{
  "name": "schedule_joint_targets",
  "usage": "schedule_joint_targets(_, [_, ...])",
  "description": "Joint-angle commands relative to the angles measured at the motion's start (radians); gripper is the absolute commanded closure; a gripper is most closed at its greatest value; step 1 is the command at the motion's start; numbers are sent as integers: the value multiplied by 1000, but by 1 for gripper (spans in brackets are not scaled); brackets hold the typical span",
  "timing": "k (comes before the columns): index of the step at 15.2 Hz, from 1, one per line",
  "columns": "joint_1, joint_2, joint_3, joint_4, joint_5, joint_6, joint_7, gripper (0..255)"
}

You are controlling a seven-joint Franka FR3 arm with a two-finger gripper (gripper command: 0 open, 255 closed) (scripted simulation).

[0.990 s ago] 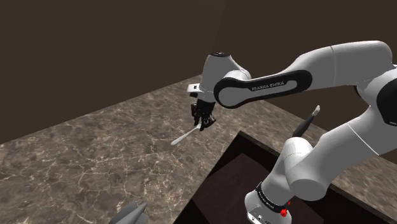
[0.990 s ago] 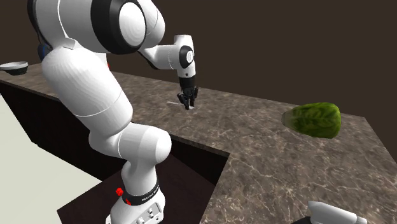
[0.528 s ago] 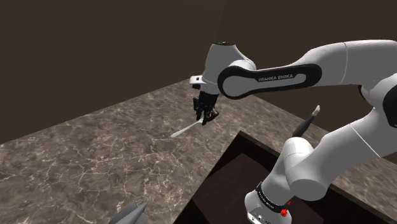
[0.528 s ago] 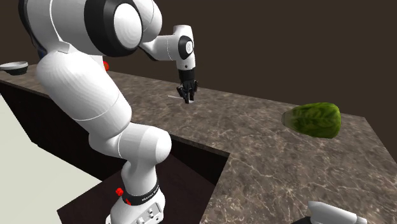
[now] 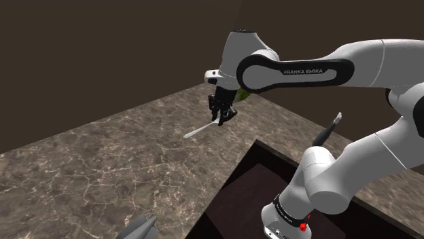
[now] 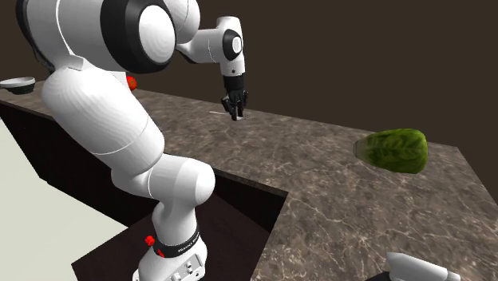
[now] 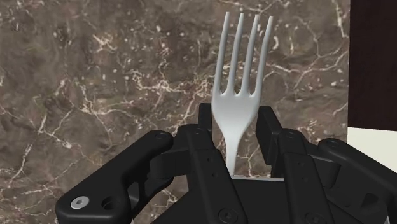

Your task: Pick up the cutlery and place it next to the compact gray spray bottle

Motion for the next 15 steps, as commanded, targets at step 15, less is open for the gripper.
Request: schedule_joint_targets(15, [3, -16, 8, 205, 9, -220, -16, 255])
